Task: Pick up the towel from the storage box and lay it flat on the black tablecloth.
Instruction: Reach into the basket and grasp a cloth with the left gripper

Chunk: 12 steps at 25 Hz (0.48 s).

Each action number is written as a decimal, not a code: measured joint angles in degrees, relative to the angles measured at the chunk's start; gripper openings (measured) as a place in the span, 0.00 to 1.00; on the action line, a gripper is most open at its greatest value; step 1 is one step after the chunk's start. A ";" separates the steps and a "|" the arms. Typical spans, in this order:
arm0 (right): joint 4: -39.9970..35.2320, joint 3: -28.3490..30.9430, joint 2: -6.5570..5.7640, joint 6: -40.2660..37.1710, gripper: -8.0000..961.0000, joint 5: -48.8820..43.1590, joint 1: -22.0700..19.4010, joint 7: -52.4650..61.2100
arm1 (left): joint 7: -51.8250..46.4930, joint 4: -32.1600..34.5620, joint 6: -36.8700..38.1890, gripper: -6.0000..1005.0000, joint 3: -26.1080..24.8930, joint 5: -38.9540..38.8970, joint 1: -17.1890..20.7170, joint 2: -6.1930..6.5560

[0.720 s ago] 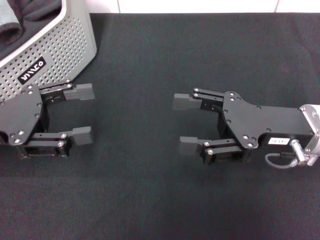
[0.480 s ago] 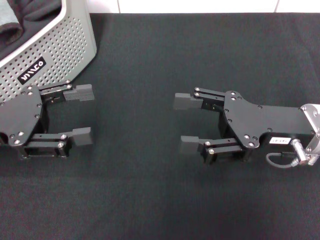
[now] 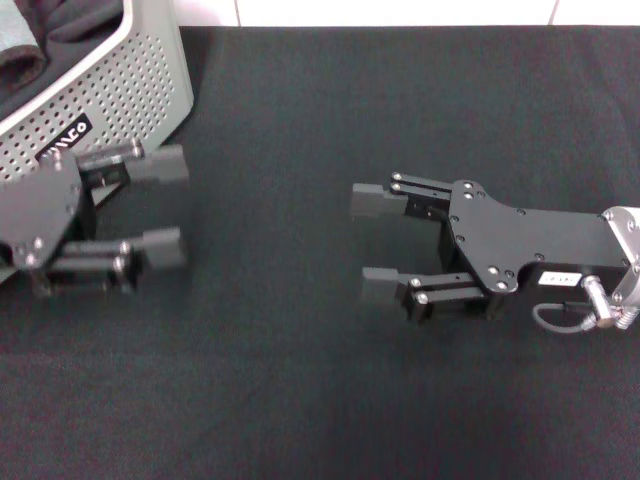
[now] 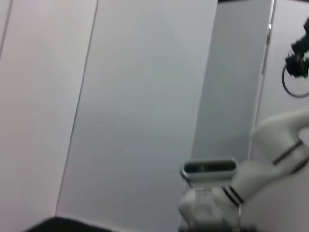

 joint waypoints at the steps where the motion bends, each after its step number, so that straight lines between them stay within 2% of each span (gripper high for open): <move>1: 0.05 0.16 0.01 0.35 0.86 0.02 -0.15 -0.28 | -2.14 1.67 0.01 0.79 -0.92 -0.40 -0.03 -0.39; 3: 0.09 0.82 -0.01 1.24 0.85 0.04 -0.72 -1.09 | -8.59 7.52 -0.02 0.78 -3.74 -1.07 -0.10 -1.82; 4: 0.13 1.10 -0.09 1.72 0.85 0.04 -1.07 -1.40 | -8.59 7.52 -0.02 0.78 -3.74 -1.07 -0.10 -1.82; 5: 0.13 1.30 -0.16 2.20 0.85 0.04 -1.31 -1.65 | -18.46 20.00 -0.85 0.77 -8.52 -0.79 -0.01 -4.75; 7: 0.17 1.47 -0.26 3.00 0.85 0.05 -1.69 -1.85 | -23.48 29.15 -2.61 0.77 -11.08 0.23 0.10 -6.60; 8: 0.16 1.69 -0.33 3.47 0.85 0.07 -1.96 -1.95 | -23.48 29.15 -2.61 0.76 -11.08 0.23 0.10 -6.60; 9: 0.17 2.10 -0.36 3.98 0.85 0.07 -2.48 -2.07 | -26.52 35.65 -4.50 0.76 -12.03 1.84 0.19 -7.67; 10: 0.16 2.28 -0.37 4.17 0.85 0.09 -2.70 -2.13 | -31.19 48.54 -8.89 0.76 -12.55 7.18 0.43 -9.46; 12: 0.18 3.02 -0.39 4.79 0.85 0.08 -3.79 -2.46 | -33.81 60.09 -11.82 0.75 -12.33 15.15 0.43 -10.74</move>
